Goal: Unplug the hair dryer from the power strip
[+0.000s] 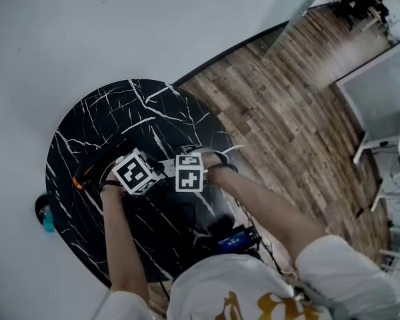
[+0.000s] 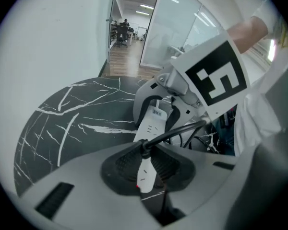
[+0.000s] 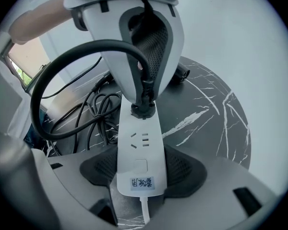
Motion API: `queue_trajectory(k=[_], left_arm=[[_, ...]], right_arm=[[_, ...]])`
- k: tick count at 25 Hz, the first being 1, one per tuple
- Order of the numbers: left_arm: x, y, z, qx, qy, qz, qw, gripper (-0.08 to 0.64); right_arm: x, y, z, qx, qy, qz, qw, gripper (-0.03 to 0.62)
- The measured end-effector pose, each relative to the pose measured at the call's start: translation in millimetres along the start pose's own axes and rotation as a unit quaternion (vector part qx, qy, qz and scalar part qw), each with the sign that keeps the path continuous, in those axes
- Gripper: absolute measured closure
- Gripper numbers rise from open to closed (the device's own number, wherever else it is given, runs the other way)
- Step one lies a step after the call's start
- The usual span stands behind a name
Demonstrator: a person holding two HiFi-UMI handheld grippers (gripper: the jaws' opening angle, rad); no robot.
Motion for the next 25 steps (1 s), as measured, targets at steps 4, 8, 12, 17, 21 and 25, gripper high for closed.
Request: queue_trajectory(k=[4, 8, 12, 17, 21, 25], left_arm=[[0.7, -0.2, 0.1, -0.033, 0.022, -0.011, 0.9991, 0.505], [-2.4, 11.3, 5.5, 0.023, -0.005, 0.004, 0.9997, 0.508], [-7.9, 11.8, 8.6, 0.029, 0.002, -0.015, 0.9995, 0.506], [-1.9, -1.7, 1.0, -0.035, 0.031, -0.022, 0.9987, 0.506], [-3.5, 1.2, 0.7, -0.028, 0.036, -0.029, 0.9985, 0.503], [-2.4, 11.8, 6.5, 0.027, 0.005, -0.01, 0.9996, 0.505]], right_arm=[[-1.5, -1.1, -0.7, 0.0, 0.001, 0.007, 1.0, 0.322], [0.8, 0.0, -0.1, 0.001, -0.001, 0.003, 1.0, 0.322], [1.1, -1.1, 1.3, 0.001, -0.001, -0.005, 1.0, 0.322], [0.2, -1.4, 0.0, 0.0, 0.0, -0.007, 1.0, 0.322], [-1.0, -1.5, -0.3, 0.001, -0.003, -0.001, 1.0, 0.322], [0.9, 0.3, -0.8, 0.002, 0.002, -0.001, 1.0, 0.322]])
Point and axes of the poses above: the fingertips, and each gripper's own axes: z forward along the fingers, y to its right, x out of its top, the point moved 6 cm from there along -z, backward along the fingers, and after that the axes turned 11 degrees about -x, right-handed, at the moved point
